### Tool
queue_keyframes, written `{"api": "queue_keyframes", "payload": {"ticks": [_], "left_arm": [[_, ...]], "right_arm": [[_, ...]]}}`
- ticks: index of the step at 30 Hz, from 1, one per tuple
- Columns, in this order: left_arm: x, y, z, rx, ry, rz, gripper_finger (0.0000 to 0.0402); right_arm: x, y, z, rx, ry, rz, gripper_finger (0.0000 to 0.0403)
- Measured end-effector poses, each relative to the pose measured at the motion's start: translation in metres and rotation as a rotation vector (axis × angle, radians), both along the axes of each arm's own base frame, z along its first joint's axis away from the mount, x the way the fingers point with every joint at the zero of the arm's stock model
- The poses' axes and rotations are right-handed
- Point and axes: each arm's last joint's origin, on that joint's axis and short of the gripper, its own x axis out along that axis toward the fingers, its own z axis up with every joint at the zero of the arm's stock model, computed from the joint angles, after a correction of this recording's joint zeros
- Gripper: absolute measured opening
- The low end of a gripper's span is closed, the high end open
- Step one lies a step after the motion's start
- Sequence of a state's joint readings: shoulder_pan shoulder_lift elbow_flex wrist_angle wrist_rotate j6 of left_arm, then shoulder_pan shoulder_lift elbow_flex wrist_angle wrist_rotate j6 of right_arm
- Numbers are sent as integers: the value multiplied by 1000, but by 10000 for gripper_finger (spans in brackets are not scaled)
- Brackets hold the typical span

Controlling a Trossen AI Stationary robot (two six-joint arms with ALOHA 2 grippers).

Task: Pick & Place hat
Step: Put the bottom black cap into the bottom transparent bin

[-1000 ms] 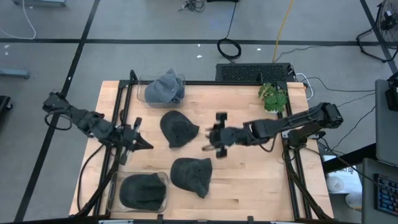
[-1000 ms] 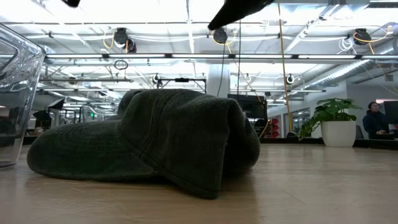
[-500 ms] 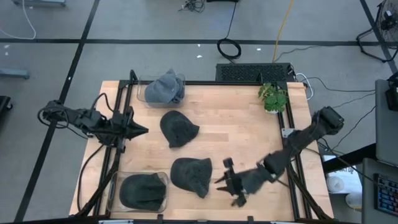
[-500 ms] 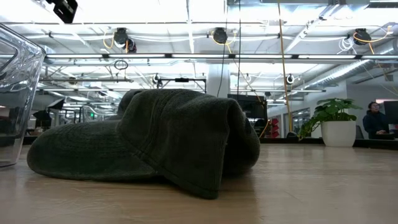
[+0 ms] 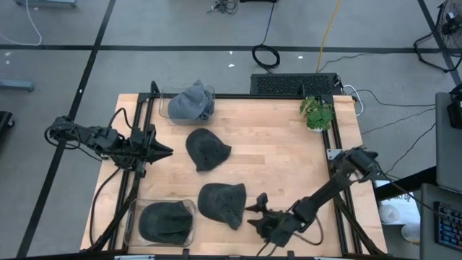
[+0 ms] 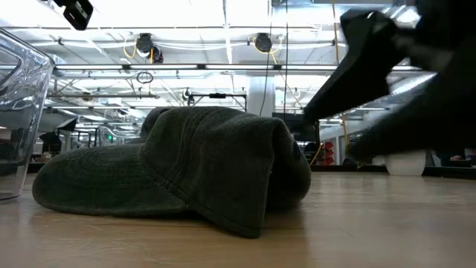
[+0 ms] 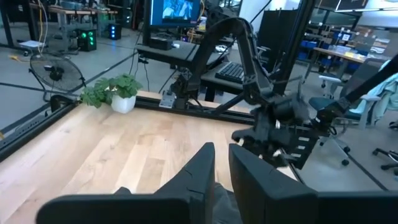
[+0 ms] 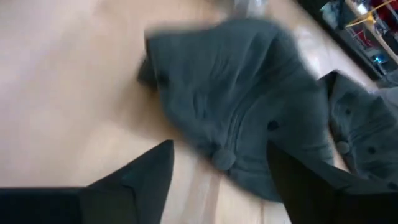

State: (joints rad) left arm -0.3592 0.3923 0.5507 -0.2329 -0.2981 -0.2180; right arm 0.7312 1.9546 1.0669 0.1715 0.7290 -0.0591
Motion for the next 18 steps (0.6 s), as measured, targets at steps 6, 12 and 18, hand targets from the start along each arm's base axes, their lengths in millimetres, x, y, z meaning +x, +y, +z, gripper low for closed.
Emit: {"api": "queue_keyframes", "payload": {"ticks": [6,12,18], "left_arm": [[0,0,0,1,1,0,56],[1,0,-1,3,6,0,56],[1,0,-1,4,8,0,56]], "right_arm": [[16,-6,-21,-70,117,16,275],[29,-13,-23,-77,103,61,270],[42,-27,-19,-170,16,-19,255]]}}
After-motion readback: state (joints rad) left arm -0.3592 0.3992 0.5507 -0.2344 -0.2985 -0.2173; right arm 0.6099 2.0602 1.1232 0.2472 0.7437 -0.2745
